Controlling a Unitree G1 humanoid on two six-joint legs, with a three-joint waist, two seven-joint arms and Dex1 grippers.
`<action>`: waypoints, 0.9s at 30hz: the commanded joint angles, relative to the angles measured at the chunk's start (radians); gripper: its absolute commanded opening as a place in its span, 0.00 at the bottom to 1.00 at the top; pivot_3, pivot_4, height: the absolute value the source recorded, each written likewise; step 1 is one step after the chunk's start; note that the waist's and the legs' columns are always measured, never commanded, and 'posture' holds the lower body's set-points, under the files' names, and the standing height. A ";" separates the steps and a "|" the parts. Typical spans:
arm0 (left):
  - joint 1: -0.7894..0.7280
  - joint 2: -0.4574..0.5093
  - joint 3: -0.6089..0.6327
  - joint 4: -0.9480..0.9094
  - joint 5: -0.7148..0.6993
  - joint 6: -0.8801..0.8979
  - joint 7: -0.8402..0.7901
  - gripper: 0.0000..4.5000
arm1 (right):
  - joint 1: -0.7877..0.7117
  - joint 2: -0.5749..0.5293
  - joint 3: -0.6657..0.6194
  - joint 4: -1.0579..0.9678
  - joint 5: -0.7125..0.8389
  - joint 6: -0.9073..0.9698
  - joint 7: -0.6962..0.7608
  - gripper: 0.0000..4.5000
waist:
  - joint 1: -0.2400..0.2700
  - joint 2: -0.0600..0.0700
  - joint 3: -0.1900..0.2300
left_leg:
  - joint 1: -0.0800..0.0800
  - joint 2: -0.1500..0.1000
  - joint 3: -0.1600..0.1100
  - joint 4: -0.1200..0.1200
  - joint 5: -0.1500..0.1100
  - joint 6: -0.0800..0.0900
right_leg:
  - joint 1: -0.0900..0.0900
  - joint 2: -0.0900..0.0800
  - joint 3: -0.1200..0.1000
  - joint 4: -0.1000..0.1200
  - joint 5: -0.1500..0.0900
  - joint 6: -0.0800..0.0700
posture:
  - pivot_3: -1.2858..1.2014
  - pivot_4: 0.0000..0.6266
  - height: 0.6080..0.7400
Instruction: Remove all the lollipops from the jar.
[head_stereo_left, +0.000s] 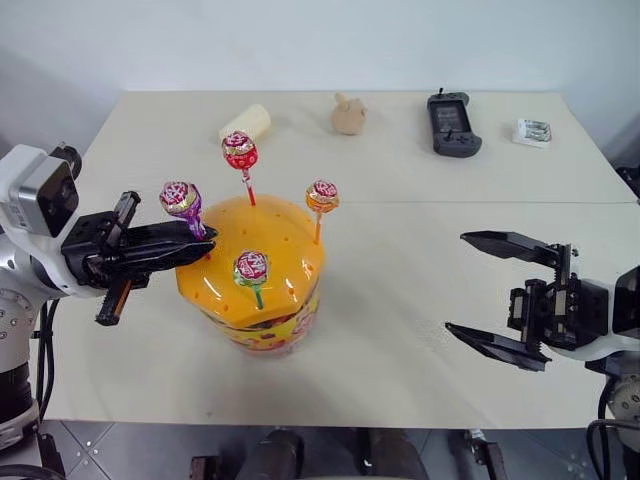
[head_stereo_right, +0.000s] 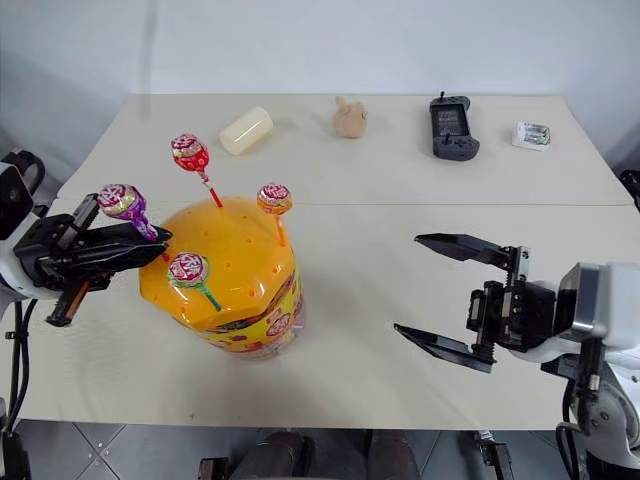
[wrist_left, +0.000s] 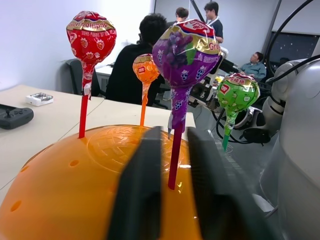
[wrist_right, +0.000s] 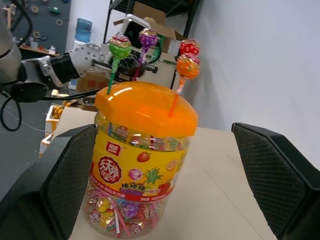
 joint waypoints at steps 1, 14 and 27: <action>-0.050 -0.026 0.072 0.013 -0.122 0.030 0.080 0.01 | -0.011 0.012 -0.004 -0.017 0.006 -0.006 -0.016 1.00 | 0.000 0.000 0.000 | 0.000 0.000 0.000 0.000 0.000 0.000 | 0.000 0.000 0.000 0.000 0.000 0.000 | 0.52 0.24 1.00; 0.162 0.210 0.163 0.567 0.195 -0.084 0.171 0.01 | -0.046 0.001 0.036 -0.014 0.025 0.051 -0.034 1.00 | -0.022 0.000 0.000 | 0.001 0.000 0.004 -0.001 0.000 0.000 | -0.004 0.004 0.004 0.003 0.000 0.000 | 0.52 0.24 1.00; 0.488 0.166 0.056 0.593 0.531 -0.236 0.161 0.01 | -0.108 -0.056 0.117 0.057 -0.119 0.142 -0.070 1.00 | 0.001 -0.002 0.000 | -0.001 0.001 0.006 -0.001 -0.001 0.001 | -0.006 0.001 0.005 0.002 0.000 0.000 | 0.52 0.24 1.00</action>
